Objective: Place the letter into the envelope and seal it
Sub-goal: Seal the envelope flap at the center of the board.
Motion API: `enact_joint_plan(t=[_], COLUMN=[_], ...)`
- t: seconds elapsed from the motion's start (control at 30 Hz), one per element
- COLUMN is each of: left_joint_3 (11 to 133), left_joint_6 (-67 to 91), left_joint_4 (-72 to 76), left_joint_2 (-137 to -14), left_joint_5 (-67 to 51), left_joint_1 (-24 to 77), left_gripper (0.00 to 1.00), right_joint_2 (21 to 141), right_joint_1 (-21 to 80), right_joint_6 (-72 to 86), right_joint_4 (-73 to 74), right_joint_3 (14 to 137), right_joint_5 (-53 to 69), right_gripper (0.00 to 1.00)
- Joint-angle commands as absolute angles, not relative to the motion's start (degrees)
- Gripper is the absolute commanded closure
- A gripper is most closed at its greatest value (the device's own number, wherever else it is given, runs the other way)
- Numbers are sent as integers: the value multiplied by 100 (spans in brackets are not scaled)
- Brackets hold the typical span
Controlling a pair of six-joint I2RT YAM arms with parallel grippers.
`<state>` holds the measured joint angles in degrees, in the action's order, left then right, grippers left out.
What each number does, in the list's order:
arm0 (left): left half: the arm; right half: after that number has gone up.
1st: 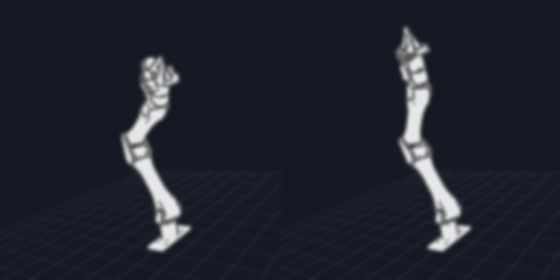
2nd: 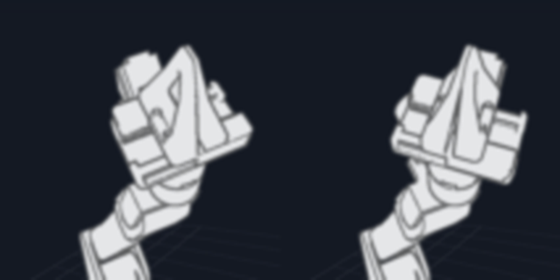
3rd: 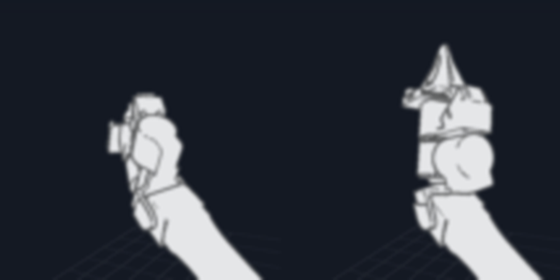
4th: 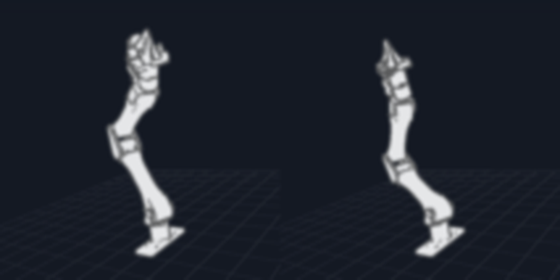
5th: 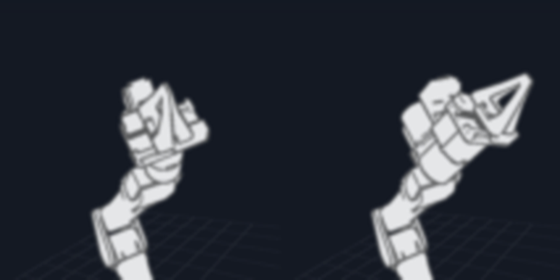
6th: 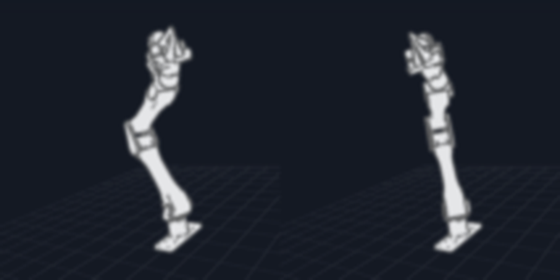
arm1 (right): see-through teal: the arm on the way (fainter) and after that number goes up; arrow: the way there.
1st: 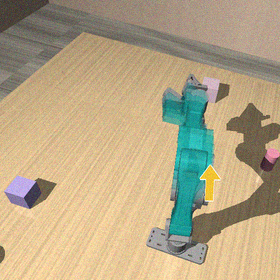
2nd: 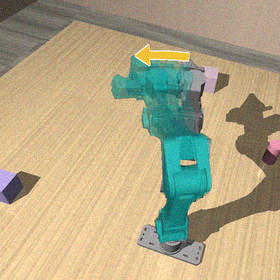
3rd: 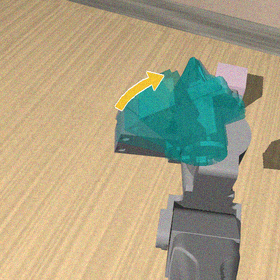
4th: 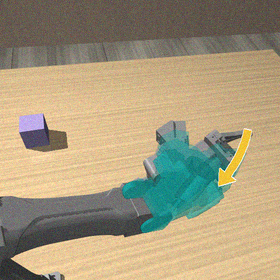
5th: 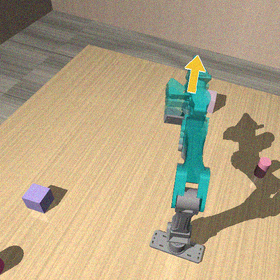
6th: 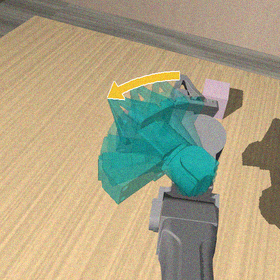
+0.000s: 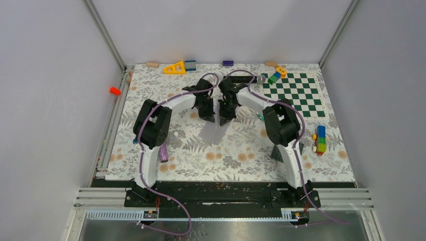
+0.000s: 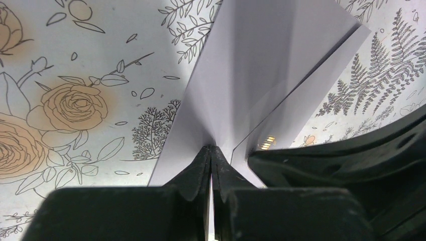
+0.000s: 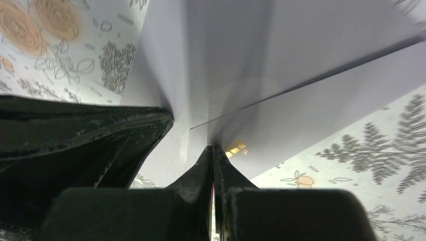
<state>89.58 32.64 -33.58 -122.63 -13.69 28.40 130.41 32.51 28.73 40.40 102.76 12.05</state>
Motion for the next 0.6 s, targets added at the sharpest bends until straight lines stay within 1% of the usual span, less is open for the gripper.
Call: enact_joint_plan(t=[0.0,0.37,0.57], left_joint_3=[8721,8732,8749], left_joint_6=[3164,3164,3171], left_joint_4=[-3533,-3524,-3491], left_joint_2=[-12448,-12462,-12443], left_joint_5=[-998,-964,-1203], left_joint_1=[2970,2979,2975], left_gripper=[100,100,100], right_joint_2=[12727,12509,12325], right_joint_1=[3435,3612,3513], right_joint_6=[2833,2927,2746], right_joint_4=[4247,4083,4022], right_joint_3=[10043,9597,9786], right_joint_5=[1518,1851,2210], right_gripper=[100,100,100])
